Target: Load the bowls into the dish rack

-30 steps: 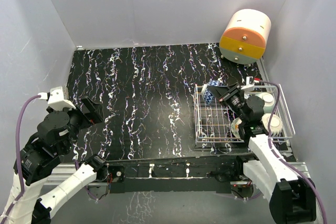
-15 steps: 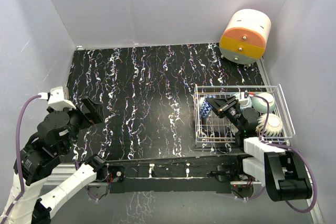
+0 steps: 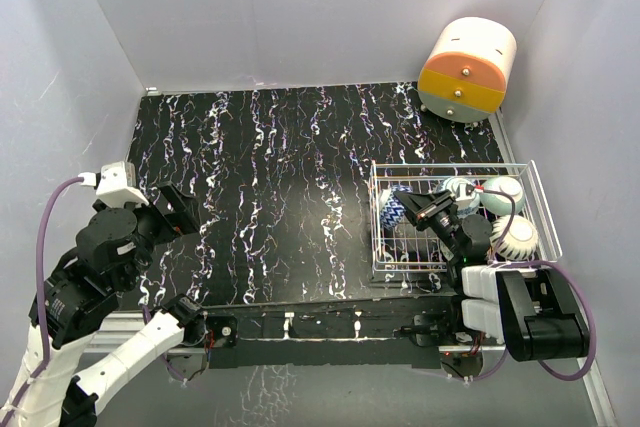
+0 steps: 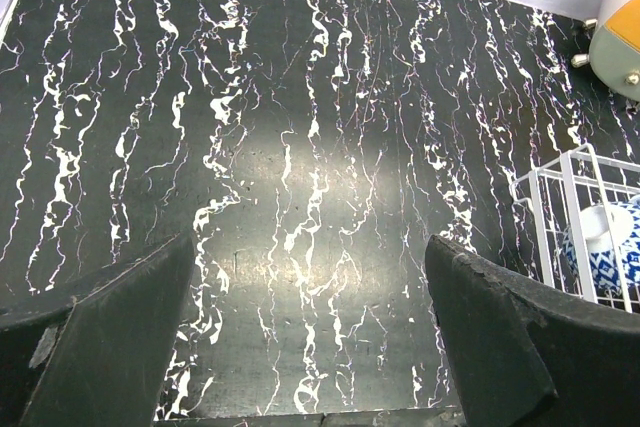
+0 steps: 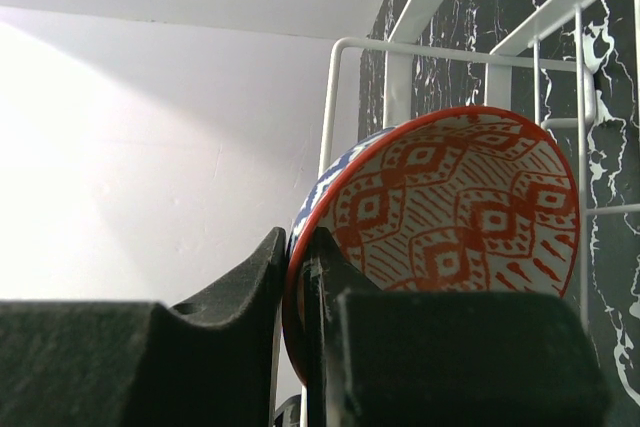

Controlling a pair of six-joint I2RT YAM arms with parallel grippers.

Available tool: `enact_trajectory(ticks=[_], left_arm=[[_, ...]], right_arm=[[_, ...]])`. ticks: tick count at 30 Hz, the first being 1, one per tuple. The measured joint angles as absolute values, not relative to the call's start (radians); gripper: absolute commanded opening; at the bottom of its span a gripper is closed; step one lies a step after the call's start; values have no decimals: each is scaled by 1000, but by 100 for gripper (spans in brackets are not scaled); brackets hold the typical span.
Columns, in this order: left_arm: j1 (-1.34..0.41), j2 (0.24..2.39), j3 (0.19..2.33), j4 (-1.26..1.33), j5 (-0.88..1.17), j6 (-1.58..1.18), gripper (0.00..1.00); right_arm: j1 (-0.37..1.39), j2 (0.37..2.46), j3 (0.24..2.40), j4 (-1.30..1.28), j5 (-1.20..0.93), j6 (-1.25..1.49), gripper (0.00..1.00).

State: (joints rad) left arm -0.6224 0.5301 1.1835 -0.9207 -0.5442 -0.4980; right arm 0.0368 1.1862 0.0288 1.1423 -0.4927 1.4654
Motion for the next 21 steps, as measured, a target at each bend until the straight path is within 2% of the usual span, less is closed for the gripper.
enact_trajectory(ticks=[3, 6, 8, 15, 21], left_arm=[[-622, 530, 1182, -920, -543, -498, 97], [-622, 530, 1176, -920, -542, -498, 97], [-622, 530, 1171, -920, -541, -498, 97], [-622, 530, 1162, -916, -538, -498, 97], [-622, 530, 1146, -904, -531, -498, 97]], right_arm=[[33, 1172, 18, 1142, -494, 1471, 14], [29, 1123, 15, 1090, -489, 1475, 22], [23, 1060, 11, 1023, -473, 1475, 24], [15, 748, 31, 604, -376, 1386, 33], [11, 705, 113, 304, -301, 1312, 35]])
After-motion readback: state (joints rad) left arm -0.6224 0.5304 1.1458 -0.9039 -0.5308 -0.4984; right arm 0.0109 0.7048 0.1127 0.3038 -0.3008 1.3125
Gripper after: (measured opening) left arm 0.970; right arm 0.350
